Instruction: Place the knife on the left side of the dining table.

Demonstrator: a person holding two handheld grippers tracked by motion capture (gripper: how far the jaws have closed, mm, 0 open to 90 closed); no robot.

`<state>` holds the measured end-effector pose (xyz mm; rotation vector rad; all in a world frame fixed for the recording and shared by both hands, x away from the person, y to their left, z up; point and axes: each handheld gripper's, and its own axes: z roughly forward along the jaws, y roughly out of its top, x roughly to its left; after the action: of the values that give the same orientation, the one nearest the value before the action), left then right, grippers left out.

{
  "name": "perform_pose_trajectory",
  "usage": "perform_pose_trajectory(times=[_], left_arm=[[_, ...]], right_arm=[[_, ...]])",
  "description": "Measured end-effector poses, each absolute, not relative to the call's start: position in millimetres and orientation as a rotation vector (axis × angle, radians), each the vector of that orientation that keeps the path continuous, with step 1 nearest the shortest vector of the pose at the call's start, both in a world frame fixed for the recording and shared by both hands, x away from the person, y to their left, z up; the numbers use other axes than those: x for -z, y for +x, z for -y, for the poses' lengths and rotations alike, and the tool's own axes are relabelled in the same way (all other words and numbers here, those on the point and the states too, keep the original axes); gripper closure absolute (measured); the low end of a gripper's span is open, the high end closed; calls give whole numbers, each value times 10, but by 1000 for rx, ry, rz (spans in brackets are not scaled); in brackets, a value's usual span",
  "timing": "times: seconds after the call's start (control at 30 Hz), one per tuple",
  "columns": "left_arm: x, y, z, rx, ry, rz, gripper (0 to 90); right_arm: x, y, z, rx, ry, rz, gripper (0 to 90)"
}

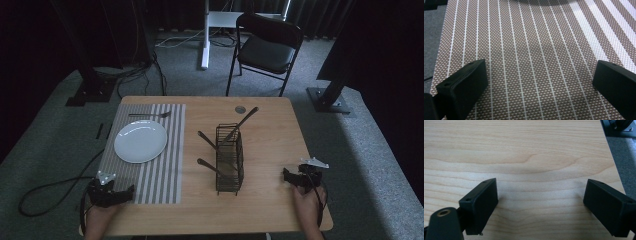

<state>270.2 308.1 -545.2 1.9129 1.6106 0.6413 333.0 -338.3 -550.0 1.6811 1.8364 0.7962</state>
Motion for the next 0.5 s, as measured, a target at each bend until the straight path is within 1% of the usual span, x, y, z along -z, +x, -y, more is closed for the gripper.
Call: perform_pose_trajectory(times=[0.2, 0.27, 0.33, 0.5], left_arm=[[5443, 2702, -3076, -641, 1918, -1610, 9], [5426, 2709, -3058, -643, 1932, -1608, 32], [5419, 2717, -3050, -649, 1938, -1611, 32], [5374, 2734, -2978, -614, 1952, -1576, 32]], right_arm=[[5500, 3329, 3383, -796, 1681, -1837, 117], [5500, 3329, 3383, -796, 1681, -1837, 118], [5500, 3329, 3383, -796, 1681, -1837, 117], [5500, 3329, 3384, -796, 1681, -1836, 118]])
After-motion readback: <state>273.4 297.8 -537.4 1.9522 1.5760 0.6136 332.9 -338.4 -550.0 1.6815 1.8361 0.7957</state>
